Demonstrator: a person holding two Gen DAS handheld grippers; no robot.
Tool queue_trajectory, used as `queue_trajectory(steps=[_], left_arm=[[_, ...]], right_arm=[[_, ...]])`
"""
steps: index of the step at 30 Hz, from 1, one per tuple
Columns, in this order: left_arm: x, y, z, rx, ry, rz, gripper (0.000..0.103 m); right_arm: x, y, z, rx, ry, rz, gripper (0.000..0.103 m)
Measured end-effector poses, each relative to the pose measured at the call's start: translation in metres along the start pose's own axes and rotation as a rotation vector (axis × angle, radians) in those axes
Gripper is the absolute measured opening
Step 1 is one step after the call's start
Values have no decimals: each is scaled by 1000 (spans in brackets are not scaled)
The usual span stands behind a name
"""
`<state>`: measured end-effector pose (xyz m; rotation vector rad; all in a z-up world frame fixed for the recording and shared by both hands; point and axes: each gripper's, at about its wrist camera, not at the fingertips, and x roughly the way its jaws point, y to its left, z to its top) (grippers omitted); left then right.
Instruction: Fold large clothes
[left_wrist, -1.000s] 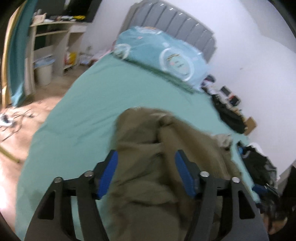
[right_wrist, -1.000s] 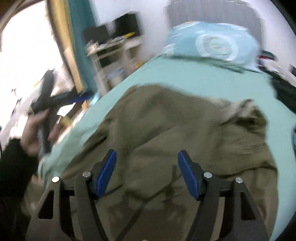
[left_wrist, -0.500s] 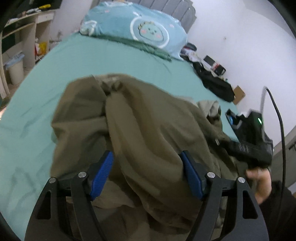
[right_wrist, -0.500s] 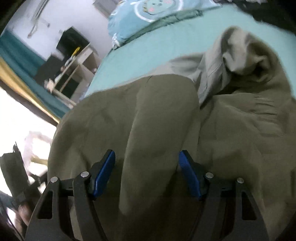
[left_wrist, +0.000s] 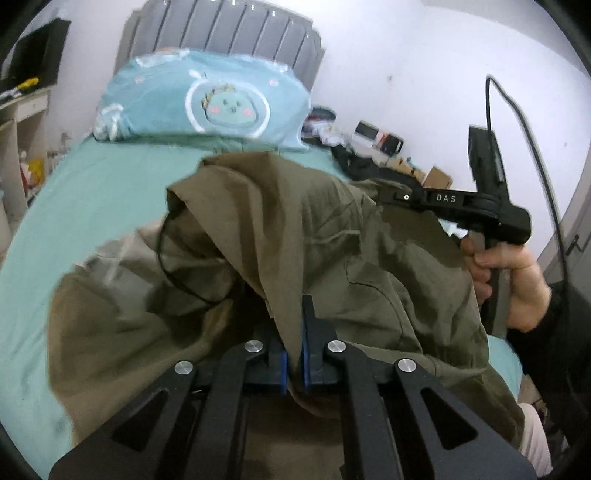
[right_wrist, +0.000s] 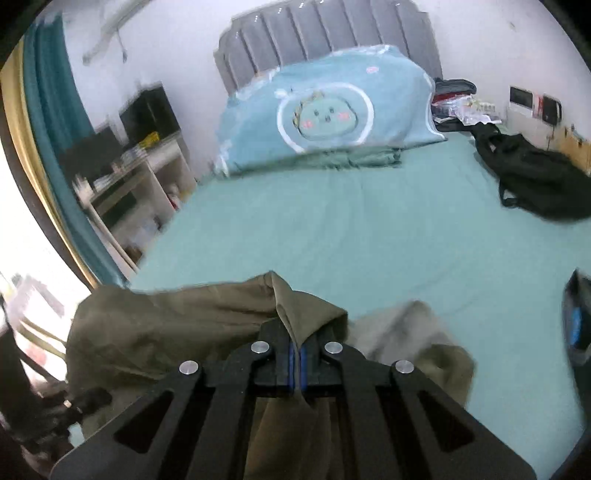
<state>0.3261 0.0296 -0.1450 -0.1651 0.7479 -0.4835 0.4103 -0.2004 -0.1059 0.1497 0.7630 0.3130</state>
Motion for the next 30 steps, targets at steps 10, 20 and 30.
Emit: queue_trajectory(steps=[10,20,30], left_arm=[[44,17,-83,-27,220,179,15],[-9,-5,-58,-103,23,187,55],[29,-18,-101,-86,217,258,55]], right_arm=[[5,-32,-105,80,103,-130,75],[-45,24,-125,-164,48,-160,76],[-36,19,-195,-180,174,-256,76]])
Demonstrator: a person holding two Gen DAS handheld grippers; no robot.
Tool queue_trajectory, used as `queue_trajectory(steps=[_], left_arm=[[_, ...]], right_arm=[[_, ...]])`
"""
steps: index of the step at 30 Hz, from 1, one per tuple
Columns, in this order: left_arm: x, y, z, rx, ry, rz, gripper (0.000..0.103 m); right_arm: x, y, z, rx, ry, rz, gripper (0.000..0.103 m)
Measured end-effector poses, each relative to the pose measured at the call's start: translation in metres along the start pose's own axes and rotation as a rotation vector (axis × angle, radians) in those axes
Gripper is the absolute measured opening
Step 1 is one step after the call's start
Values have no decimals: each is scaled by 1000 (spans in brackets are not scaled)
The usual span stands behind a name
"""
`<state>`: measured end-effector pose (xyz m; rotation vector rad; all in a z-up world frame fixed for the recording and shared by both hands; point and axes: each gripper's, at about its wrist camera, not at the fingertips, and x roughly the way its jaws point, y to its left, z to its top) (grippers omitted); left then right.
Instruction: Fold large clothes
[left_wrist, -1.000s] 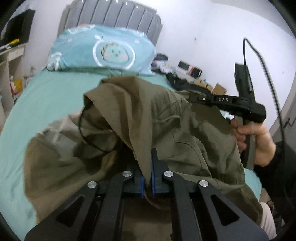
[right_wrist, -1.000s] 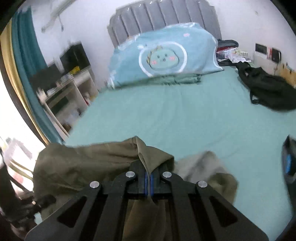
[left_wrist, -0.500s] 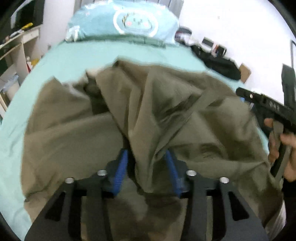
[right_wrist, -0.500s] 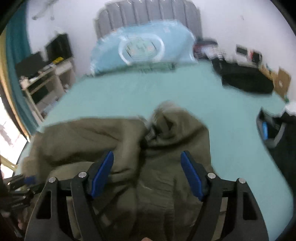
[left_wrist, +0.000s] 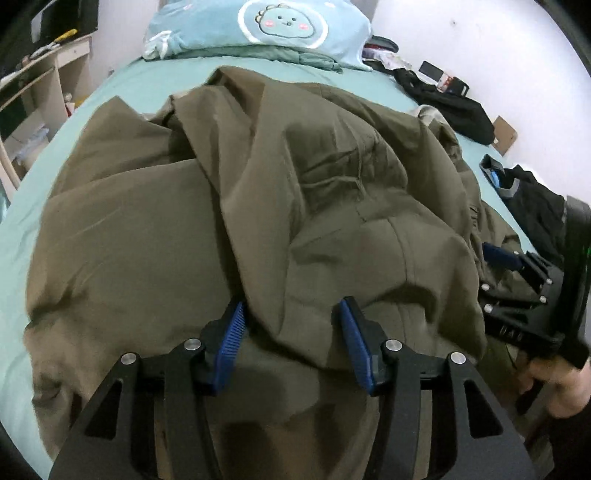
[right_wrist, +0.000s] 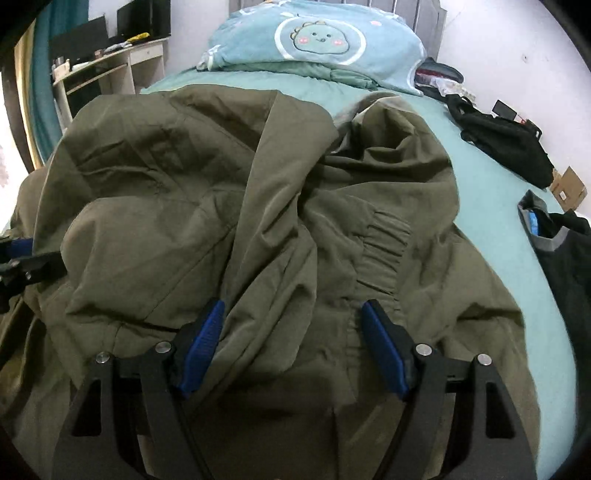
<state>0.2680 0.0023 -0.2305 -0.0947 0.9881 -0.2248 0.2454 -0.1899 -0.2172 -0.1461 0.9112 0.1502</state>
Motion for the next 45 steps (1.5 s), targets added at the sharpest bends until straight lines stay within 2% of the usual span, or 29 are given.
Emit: queue_trajectory(steps=[6,11,20,24,27,31,38,42,43,45], left_arm=[[-43,6,-18,-40,-65,14,55],[-97,-1,-39,-44,-134,55,55],[-173,-8,-82,-108,-203,43,59],[-197,1,-108,-149,-204,44,59],[-206,13,-129,-190,-183,52,59],[-208,29,-158,-200,-142,104,59],[-205,51,-209,-199,-89,214,59],[-201,59,-226,-189,-83,298,60],[-201,61,-228,-187,-87,316,60],[-198,72,-232,-209,-77,332,68]], right_arm=[[-40,-1,8,45,-23,32,76],[-73,7,-5,30,-51,32,76],[-137,4,-33,37,-81,56,76],[-160,2,-48,49,-84,55,76],[-173,-8,-62,78,-82,50,76],[-183,-27,-85,110,-68,24,76],[-194,-60,-129,132,-33,-48,76],[-189,-84,-152,173,3,-72,76],[-188,-89,-156,180,7,-83,76],[-187,-102,-162,194,10,-117,79]])
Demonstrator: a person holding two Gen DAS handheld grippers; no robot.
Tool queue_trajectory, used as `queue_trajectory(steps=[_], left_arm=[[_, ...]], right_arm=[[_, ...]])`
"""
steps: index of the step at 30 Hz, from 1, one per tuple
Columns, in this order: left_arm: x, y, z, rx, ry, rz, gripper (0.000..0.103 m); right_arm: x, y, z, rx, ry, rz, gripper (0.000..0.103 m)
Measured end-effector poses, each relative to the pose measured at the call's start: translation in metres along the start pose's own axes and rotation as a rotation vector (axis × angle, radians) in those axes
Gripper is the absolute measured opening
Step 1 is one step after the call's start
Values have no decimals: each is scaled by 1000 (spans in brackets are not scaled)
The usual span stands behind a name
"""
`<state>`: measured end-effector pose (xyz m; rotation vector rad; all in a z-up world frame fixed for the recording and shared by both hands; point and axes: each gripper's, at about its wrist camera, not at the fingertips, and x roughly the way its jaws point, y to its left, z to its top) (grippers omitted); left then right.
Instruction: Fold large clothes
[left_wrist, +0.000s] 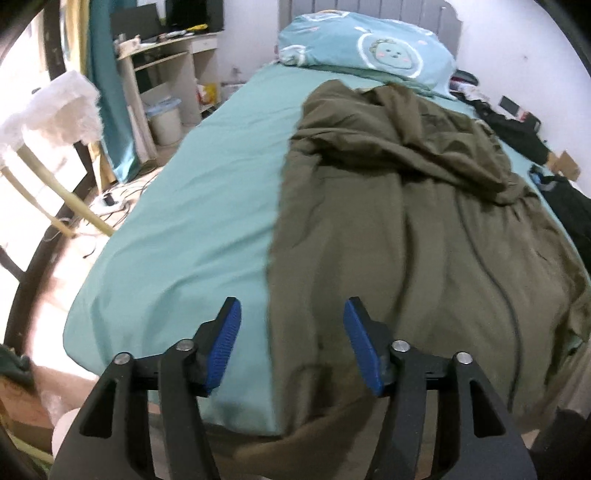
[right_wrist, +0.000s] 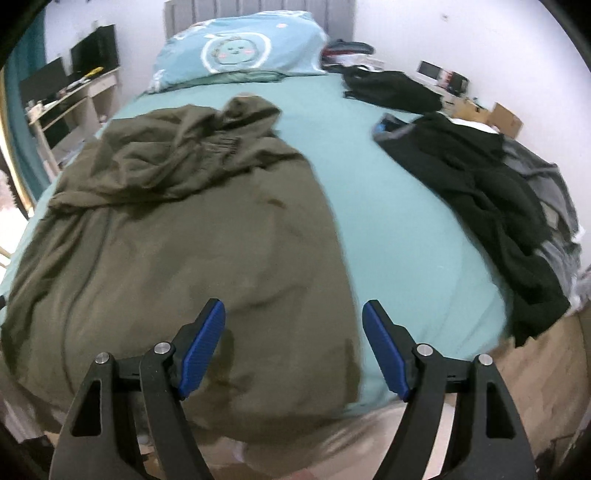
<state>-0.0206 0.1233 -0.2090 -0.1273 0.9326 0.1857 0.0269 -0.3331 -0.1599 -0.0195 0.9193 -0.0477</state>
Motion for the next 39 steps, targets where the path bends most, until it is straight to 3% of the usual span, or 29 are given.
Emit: queue_trajectory(steps=[2,6,9,13,15,17,19,20,21,22,24,29,35,39], left_arm=[[10,12,-5,-32,46,-21,72],[28,22,-22,-64,130,-59,74],[29,15,-27,-34,137,-51,74],[23,9,-29,-22,141,-97,74],[20,7,-33,-26,139,-147,74],[24,5,-38,-30,164,-168,74],[25,-2,-37,0,159,-148,74],[25,-5,-37,10,163,-146,64],[24,-9,-36,25,165,-171,34],[24,-12,-36,39,174,-186,27],[16,-17,-34,82,165,-152,3],[-29,-1,-13,39,81,-206,3],[-81,8,36,-10,-49,-293,3],[-91,14,68,-76,-103,-349,3]], right_arm=[[3,-11,0,19,3,-21,85],[21,-28,-2,50,62,-17,85],[36,-32,-9,99,110,59,85],[53,-24,-24,126,148,128,85],[59,-21,-32,117,155,140,73],[61,-18,-36,94,171,117,45],[59,-16,-35,76,181,136,28],[58,-14,-35,59,178,141,21],[56,-12,-35,49,173,146,17],[53,-12,-35,39,163,152,14],[47,-14,-33,44,144,164,12],[14,-25,-17,91,47,217,10],[-29,-28,19,94,-67,255,10],[-40,-29,36,99,-107,277,10]])
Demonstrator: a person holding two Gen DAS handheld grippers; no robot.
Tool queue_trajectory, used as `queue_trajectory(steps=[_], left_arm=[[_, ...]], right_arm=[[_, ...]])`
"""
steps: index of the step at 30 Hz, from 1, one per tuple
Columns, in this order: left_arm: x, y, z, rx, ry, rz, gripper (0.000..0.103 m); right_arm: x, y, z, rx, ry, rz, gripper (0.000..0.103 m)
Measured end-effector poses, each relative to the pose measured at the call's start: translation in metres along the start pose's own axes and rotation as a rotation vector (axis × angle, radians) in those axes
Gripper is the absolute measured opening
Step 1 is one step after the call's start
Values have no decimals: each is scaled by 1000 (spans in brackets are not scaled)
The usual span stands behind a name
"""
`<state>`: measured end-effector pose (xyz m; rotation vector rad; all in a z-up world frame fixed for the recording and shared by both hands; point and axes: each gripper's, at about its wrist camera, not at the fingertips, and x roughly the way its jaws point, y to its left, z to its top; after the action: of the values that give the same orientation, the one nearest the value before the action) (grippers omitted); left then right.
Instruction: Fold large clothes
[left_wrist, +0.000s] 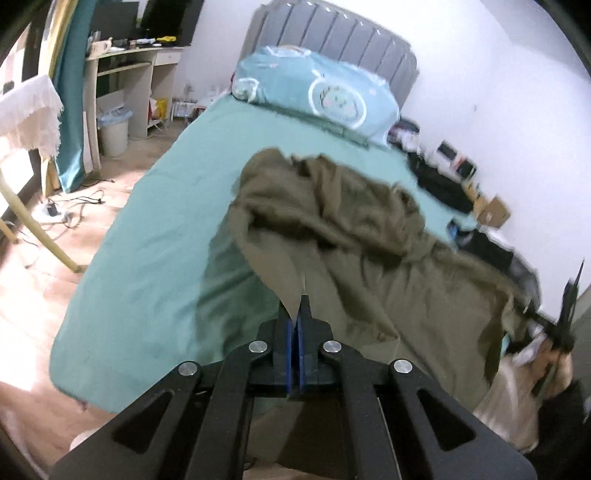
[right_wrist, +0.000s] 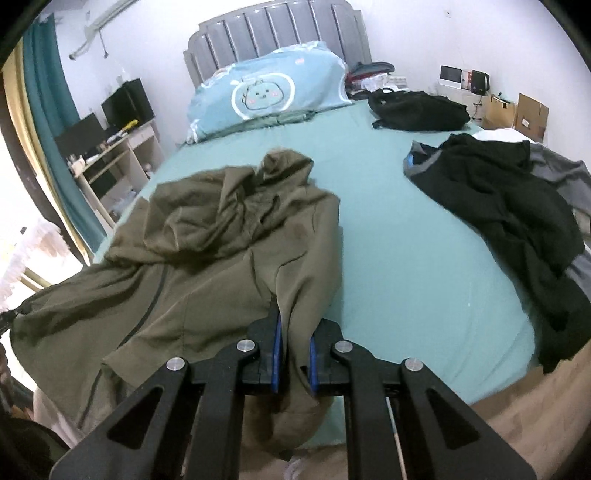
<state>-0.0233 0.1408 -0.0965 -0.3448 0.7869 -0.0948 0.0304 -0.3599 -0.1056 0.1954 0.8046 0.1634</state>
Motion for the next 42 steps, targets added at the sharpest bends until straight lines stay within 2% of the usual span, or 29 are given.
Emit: queue_trajectory(steps=[3,9,13,17,23,29,35,37,38,40,41,42], left_arm=[[12,-2,15,0,-8,-27,3],[25,-12,36,34,0,-73,3],[30,-11,65,68,-17,-61,3],[45,-9,103,121,-42,-27,3],[92,1,167,151,-46,11,3],[156,14,219,109,-18,30,3],[242,32,259,45,52,64,4],[267,41,265,13,63,53,7],[280,46,270,-2,68,54,10],[290,51,274,-22,68,56,23],[287,52,277,-21,21,80,51],[280,53,279,-19,-18,84,75]], right_arm=[[4,-5,8,38,-10,35,10],[7,5,19,10,-42,55,10],[15,5,48,32,-93,67,10],[32,11,86,2,-139,48,10],[77,19,150,-48,-185,19,7],[142,22,204,-70,-171,-14,5],[210,25,227,-110,-123,-90,5],[236,21,231,-102,-94,-117,5],[251,17,232,-92,-70,-121,5],[273,12,234,-83,-26,-123,7],[281,10,235,-85,-13,-121,12],[285,9,237,-86,-9,-118,15]])
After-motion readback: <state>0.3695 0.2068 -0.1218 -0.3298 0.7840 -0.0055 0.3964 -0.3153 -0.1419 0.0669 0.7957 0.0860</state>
